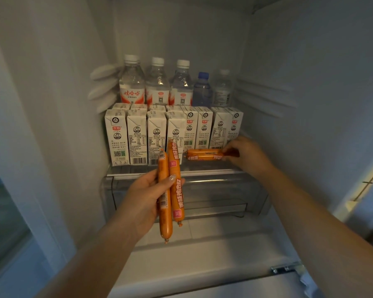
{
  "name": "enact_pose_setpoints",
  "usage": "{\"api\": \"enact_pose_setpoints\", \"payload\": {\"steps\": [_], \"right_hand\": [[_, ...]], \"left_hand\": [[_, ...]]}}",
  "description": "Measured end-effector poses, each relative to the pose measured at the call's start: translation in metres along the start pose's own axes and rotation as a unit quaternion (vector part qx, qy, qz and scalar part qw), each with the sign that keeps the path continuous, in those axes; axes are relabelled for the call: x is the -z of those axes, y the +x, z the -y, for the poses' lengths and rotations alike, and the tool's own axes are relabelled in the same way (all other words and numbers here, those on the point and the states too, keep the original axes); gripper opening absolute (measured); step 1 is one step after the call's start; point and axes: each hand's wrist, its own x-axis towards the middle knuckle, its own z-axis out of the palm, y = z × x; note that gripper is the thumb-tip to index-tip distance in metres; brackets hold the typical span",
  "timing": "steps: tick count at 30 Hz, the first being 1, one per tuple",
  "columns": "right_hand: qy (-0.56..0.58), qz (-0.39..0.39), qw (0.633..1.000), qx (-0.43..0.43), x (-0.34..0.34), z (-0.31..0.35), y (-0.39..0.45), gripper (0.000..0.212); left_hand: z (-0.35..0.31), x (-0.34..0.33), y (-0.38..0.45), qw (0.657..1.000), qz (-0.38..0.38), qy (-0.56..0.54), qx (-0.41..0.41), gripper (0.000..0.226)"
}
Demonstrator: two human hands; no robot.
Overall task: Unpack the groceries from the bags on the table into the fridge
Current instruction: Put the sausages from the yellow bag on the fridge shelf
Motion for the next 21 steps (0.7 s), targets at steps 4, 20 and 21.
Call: {"api": "enact_pose_setpoints", "payload": {"steps": [4,20,21], "right_hand": [[0.084,-0.031,0.995,-0.046,0.013,0.016,-0.003,0.035],[0.228,-0.092,0.968,0.043,0.078,0.034,-0.029,0.039],[0.224,-0.085,0.971,0.023,0.074,0.028,-0.031,0.038]], "left_hand": [[-0.003,-0.005,0.004,1.0,0.015,0.027,0.002,0.031],[-0.062,-0.088,0.066,0.738,0.146,0.568,-0.334,0.045],[-0.057,-0.091,0.07,0.716,0.145,0.592,-0.34,0.048]]}}
